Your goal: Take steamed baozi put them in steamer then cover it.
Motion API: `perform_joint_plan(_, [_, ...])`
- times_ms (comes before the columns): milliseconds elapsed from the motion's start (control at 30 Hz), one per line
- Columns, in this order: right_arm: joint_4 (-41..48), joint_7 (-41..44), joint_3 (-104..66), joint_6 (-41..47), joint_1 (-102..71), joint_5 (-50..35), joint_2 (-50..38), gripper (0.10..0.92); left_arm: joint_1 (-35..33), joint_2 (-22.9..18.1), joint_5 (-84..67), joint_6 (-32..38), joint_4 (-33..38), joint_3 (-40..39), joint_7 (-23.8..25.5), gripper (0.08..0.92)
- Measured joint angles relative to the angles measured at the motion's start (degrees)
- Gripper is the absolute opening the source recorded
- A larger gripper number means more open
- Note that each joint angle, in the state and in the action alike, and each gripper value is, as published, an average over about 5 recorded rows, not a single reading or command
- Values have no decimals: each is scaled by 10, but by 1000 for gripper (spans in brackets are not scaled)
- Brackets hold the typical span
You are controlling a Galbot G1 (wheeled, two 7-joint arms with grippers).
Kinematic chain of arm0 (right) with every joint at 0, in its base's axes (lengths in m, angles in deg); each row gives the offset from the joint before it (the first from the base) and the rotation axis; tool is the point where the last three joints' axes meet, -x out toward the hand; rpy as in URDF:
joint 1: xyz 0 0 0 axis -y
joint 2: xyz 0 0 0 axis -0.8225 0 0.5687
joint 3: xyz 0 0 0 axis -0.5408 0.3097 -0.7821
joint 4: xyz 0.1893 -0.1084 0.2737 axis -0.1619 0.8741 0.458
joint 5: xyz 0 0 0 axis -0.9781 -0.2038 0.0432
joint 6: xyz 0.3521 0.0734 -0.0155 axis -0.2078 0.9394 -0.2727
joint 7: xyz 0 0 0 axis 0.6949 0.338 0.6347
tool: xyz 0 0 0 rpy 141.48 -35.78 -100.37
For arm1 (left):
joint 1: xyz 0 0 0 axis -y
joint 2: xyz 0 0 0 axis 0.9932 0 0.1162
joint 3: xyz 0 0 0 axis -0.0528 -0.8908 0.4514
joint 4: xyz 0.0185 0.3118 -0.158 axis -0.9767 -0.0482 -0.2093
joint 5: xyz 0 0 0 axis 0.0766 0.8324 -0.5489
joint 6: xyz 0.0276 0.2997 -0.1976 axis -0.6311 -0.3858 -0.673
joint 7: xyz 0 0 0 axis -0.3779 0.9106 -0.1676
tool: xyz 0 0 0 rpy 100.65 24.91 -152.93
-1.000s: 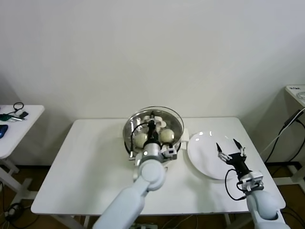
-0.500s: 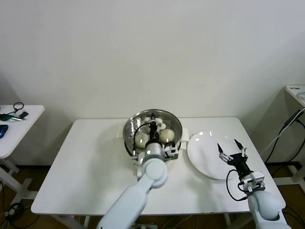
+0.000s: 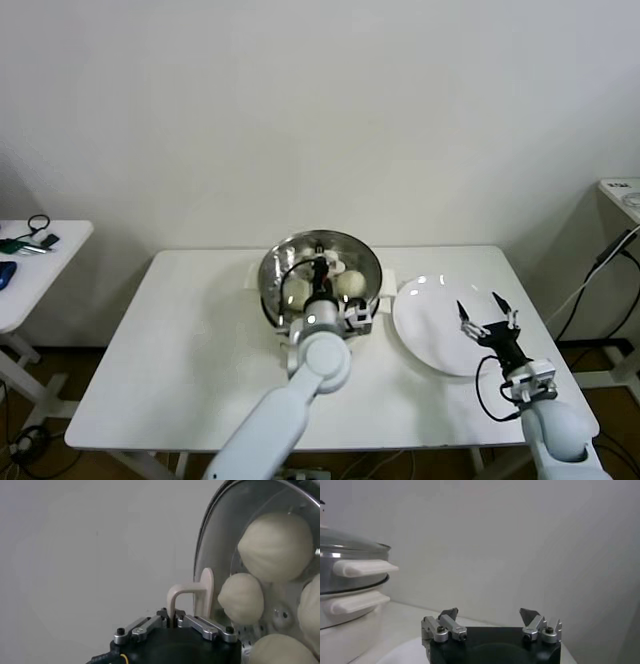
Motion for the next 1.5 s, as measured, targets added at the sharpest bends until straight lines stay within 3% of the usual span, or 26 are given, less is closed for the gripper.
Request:
perform_joint_plan(667, [1, 8, -5, 3, -4, 0, 1, 823, 2, 0, -11, -1, -11, -6, -17, 165])
perform_joint_plan(1333, [-15, -4, -10, 79, -6, -39, -1, 823, -26, 59, -68, 0, 91, -7, 19, 724])
perform_joint_plan(1500, [-18, -5, -10, 85, -7, -39, 0, 823, -44, 80, -85, 0, 135, 0, 25, 813])
